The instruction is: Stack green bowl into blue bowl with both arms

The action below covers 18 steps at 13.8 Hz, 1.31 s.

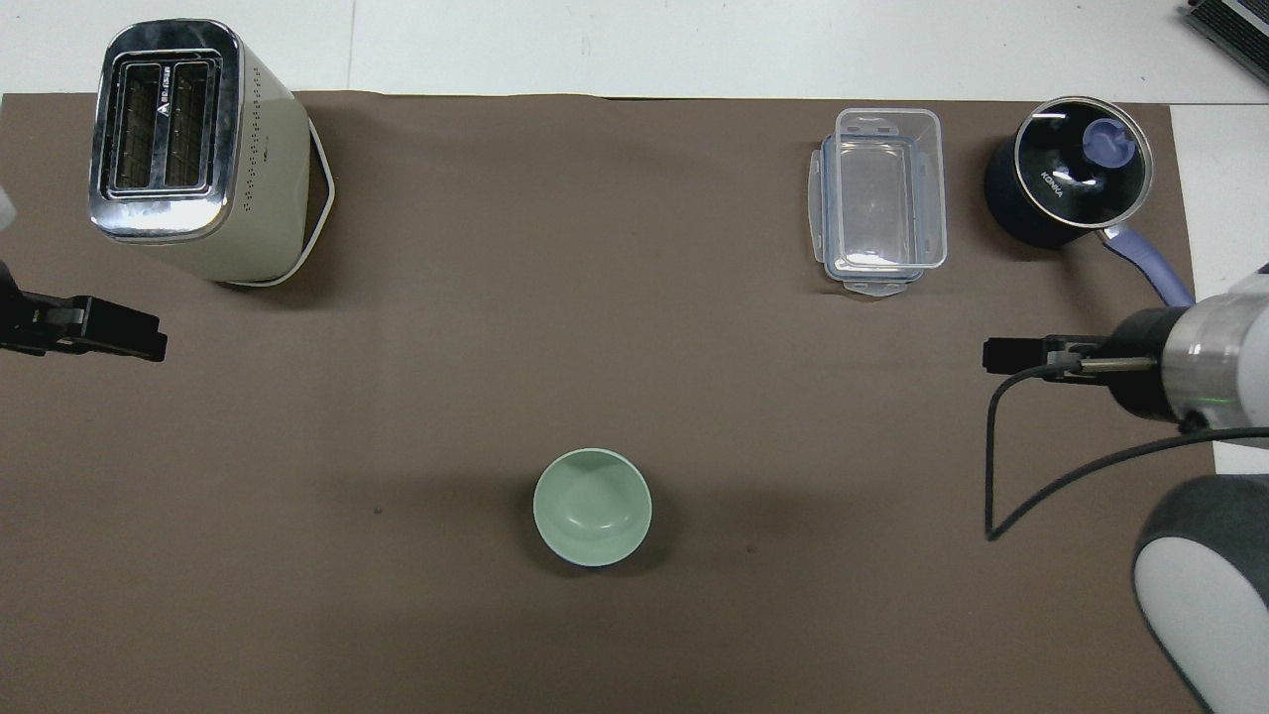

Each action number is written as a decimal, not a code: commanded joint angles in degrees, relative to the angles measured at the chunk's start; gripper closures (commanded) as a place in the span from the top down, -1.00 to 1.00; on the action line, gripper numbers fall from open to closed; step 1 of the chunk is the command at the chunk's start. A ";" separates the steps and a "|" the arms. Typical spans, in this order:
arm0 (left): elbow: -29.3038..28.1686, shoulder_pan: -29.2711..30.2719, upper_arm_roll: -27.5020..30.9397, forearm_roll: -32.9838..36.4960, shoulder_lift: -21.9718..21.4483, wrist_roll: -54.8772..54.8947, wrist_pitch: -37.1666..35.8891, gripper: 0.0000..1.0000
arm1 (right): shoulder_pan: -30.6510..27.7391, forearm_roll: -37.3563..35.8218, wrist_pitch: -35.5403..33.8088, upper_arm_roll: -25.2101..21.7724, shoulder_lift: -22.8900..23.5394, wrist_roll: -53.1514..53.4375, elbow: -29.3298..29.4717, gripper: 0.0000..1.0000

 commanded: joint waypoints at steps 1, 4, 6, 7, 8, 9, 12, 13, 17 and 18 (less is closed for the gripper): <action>0.69 0.30 -0.17 1.03 -0.17 0.77 -0.82 1.00 | -0.37 -3.43 -10.61 0.91 7.81 0.04 14.69 1.00; 0.69 0.38 -0.17 1.03 -0.17 0.77 -0.82 1.00 | -1.07 -6.07 -17.94 0.91 13.27 -0.05 24.13 1.00; 0.69 0.38 -0.17 1.03 -0.17 0.77 -0.82 1.00 | -1.16 -5.81 -18.65 0.99 13.37 -0.05 24.67 1.00; 0.69 0.30 -0.17 0.94 -0.17 0.77 -0.82 1.00 | -1.07 -5.63 -18.56 0.91 12.85 0.30 23.98 1.00; 0.69 0.38 -0.17 1.03 -0.17 0.77 -0.82 1.00 | -1.51 -5.20 -18.91 0.73 11.97 -0.04 22.66 1.00; 0.69 0.38 -0.17 1.03 -0.17 0.77 -0.91 1.00 | -2.29 -5.02 -19.00 0.73 10.48 -0.13 20.39 1.00; 0.69 0.38 -0.17 1.03 -0.17 0.77 -0.82 1.00 | -3.88 -3.97 -17.86 0.73 6.61 -0.22 14.05 1.00; 0.69 0.30 -0.17 1.03 -0.17 0.77 -0.82 1.00 | -3.97 -3.09 -17.86 0.73 6.69 -0.13 14.04 1.00; 0.69 0.38 -0.17 1.03 -0.17 0.77 -0.83 1.00 | -4.06 -1.59 -17.95 0.73 6.78 -0.75 14.30 1.00; 0.69 0.38 -0.17 1.03 -0.17 0.77 -0.82 1.00 | -4.06 -1.59 -17.86 0.73 6.86 -0.75 14.39 1.00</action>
